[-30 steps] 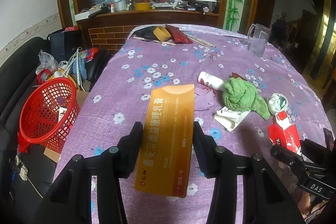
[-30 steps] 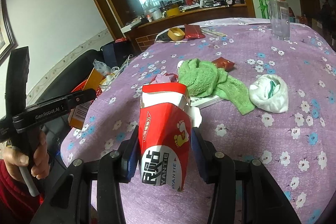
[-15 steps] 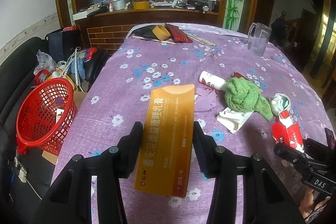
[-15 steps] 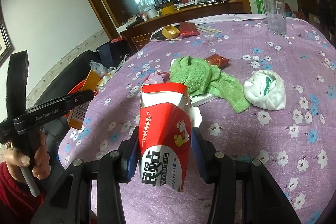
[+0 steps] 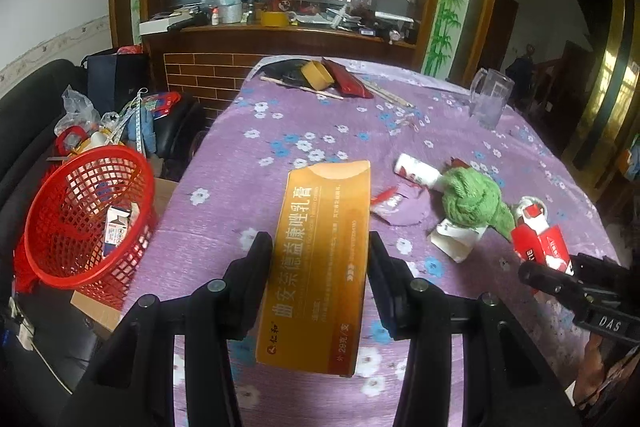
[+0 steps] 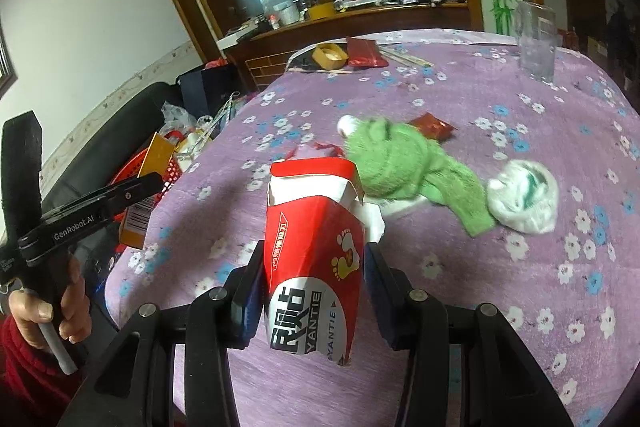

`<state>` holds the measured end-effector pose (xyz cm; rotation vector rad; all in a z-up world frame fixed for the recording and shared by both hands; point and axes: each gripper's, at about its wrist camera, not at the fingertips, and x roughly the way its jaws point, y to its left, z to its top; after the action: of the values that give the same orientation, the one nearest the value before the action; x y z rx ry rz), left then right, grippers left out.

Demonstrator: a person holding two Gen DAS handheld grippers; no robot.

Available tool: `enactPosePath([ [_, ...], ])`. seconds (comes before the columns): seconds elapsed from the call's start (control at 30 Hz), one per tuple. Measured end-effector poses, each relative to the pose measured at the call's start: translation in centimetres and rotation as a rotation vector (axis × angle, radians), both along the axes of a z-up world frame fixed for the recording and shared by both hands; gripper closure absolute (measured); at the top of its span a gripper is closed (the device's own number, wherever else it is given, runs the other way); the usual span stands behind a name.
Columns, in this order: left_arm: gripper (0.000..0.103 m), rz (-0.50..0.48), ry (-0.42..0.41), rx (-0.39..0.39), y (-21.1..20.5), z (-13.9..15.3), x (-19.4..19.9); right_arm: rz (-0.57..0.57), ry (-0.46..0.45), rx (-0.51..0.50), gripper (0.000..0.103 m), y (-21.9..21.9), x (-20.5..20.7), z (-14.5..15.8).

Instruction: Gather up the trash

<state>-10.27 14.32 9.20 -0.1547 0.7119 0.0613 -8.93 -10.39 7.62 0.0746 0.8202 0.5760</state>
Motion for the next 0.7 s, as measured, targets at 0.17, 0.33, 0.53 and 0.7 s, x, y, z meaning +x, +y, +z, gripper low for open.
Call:
enactPosePath([
  [0.17, 0.057, 0.047, -0.034, -0.03, 4.3, 0.7, -1.3, 0.053, -0.013, -0.005, 0.053, 3.4, 0.5, 2.1],
  [0.33, 0.057, 0.136, -0.058, -0.027, 9.8, 1.1, -3.0, 0.151, -0.022, -0.013, 0.052, 9.3, 0.9, 3.9],
  [0.53, 0.057, 0.248, -0.072, -0.028, 15.9, 1.0, -4.0, 0.268, -0.003, -0.002, 0.051, 17.4, 2.1, 5.0],
  [0.7, 0.057, 0.327, -0.063, -0.058, 20.5, 0.0, -4.0, 0.355, 0.0, -0.007, 0.051, 24.8, 3.2, 5.5],
])
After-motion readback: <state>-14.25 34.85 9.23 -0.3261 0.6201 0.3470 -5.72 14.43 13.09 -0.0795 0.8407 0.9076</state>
